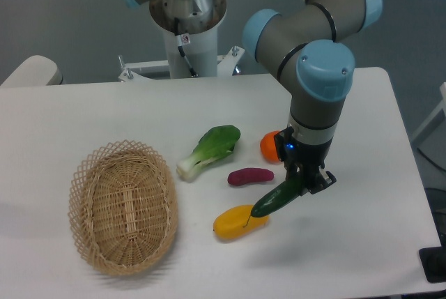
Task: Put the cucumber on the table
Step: 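Hold the green cucumber in the gripper above the yellow pepper, then lower the held cucumber onto the table beside the yellow pepper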
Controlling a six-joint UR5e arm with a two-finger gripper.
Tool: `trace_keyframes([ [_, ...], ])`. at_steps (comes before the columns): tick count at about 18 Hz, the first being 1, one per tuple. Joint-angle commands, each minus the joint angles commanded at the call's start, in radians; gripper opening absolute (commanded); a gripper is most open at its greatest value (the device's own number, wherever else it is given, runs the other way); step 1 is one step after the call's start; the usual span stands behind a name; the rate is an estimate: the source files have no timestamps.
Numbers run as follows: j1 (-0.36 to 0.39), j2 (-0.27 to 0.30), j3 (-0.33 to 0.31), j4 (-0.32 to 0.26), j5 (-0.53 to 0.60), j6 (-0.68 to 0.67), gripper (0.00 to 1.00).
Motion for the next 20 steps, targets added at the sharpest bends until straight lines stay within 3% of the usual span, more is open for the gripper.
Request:
trace_keyframes([
  [14, -0.006, -0.006, -0.015, 0.011, 0.008, -0.029, 0.24],
  [20, -0.014, -0.021, -0.044, 0.116, 0.011, -0.099, 0.24],
])
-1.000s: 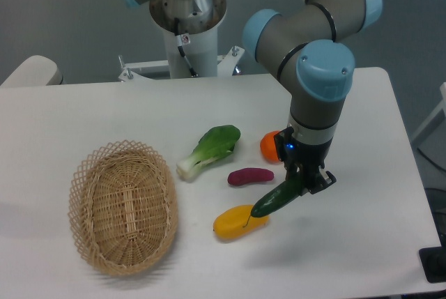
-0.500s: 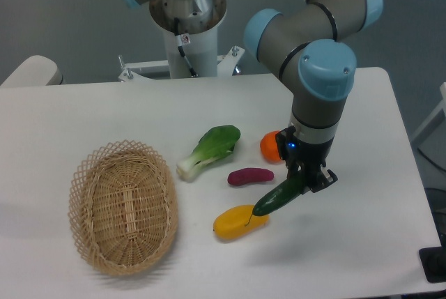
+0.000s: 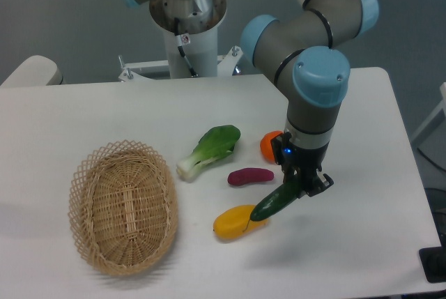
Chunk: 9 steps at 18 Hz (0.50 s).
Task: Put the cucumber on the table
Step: 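Lower the held cucumber onto the table beside the yellow pepper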
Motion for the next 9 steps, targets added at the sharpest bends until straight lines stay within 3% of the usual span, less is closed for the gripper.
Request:
trace_keyframes([
  [4, 0.002, -0.029, -0.031, 0.071, -0.002, -0.172, 0.24],
  [7, 0.003, -0.060, -0.034, 0.101, 0.000, -0.190, 0.24],
  [9, 0.024, -0.110, -0.052, 0.112, 0.014, -0.227, 0.24],
])
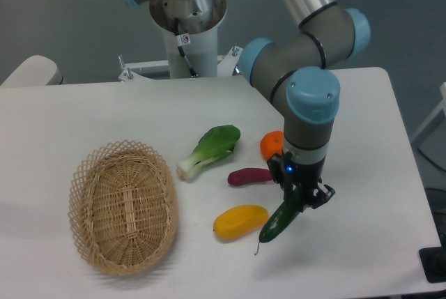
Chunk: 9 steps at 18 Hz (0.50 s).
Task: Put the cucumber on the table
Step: 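Lower the held cucumber onto the table beside the yellow pepper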
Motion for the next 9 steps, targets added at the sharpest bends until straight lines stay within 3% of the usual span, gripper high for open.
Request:
trace_keyframes([
  [4, 0.074, -0.020, -0.051, 0.064, 0.000, -0.003, 0.24],
  [9, 0.117, -0.020, -0.089, 0.074, -0.003, 0.076, 0.24],
])
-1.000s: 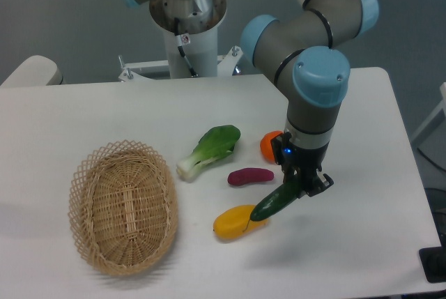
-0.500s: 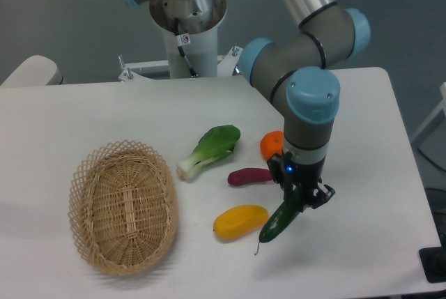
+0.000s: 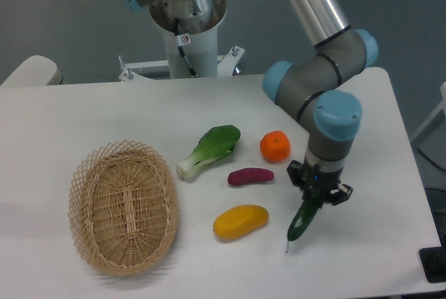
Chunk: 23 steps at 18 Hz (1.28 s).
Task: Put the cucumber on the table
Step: 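Lower the held cucumber onto the table beside the yellow pepper, then open the gripper to release the cucumber on the table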
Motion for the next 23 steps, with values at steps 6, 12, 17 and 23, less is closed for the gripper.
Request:
trace_keyframes([
  [6, 0.026, 0.012, -0.049, 0.014, 0.000, 0.072, 0.24],
  [12, 0.023, 0.014, -0.061, 0.014, 0.000, 0.077, 0.25],
  [17, 0.022, 0.012, -0.045, 0.014, 0.000, 0.072, 1.00],
  [23, 0.009, 0.043, 0.003, 0.008, -0.003, 0.048, 1.00],
])
